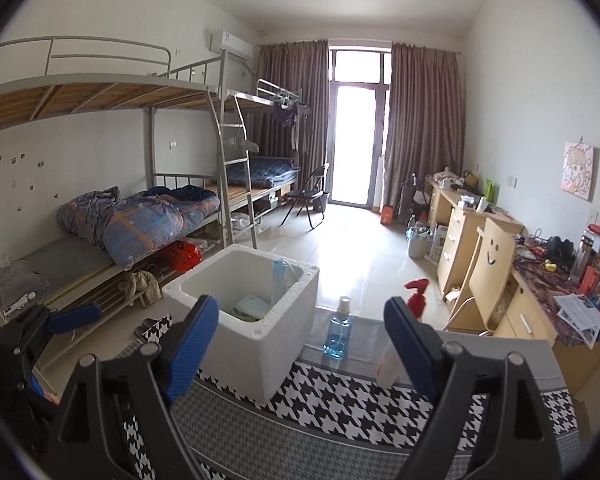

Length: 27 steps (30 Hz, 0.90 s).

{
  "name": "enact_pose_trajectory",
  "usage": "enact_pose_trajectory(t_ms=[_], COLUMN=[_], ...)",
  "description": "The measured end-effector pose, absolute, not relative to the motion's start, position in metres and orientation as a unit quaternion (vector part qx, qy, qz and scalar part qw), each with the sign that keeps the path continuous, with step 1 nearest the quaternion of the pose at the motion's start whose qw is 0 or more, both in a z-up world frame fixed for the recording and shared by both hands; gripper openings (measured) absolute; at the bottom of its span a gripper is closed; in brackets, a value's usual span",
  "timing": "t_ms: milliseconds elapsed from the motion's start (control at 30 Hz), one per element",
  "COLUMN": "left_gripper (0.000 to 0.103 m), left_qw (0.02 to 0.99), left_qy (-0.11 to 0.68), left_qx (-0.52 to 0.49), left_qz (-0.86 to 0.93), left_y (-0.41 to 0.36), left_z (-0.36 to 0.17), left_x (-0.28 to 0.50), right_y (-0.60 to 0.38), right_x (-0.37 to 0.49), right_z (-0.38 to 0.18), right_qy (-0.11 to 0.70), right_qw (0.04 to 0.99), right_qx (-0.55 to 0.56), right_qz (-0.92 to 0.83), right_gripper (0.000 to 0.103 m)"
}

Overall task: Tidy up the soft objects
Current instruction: 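Move both open tools back to the table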

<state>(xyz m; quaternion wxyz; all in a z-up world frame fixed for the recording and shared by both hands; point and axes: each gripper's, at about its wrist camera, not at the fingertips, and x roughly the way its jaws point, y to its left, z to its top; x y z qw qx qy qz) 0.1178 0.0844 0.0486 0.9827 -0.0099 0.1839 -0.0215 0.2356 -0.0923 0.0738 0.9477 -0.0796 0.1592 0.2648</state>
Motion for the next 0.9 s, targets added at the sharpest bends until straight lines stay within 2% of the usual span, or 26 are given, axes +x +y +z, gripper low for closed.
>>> enact_pose_trajectory(t_ms=[900], left_gripper=[0.102], left_qw=[0.994], left_qy=[0.104], left_qx=[0.015], left_qz=[-0.038], left_y=[0.022], left_z=[0.061], left_x=[0.065], right_y=[-0.172], right_x=[0.152], right_z=[0.063], right_qy=[0.082], right_qw=[0.972], right_qx=[-0.034], right_qz=[0.219], right_gripper=[0.088])
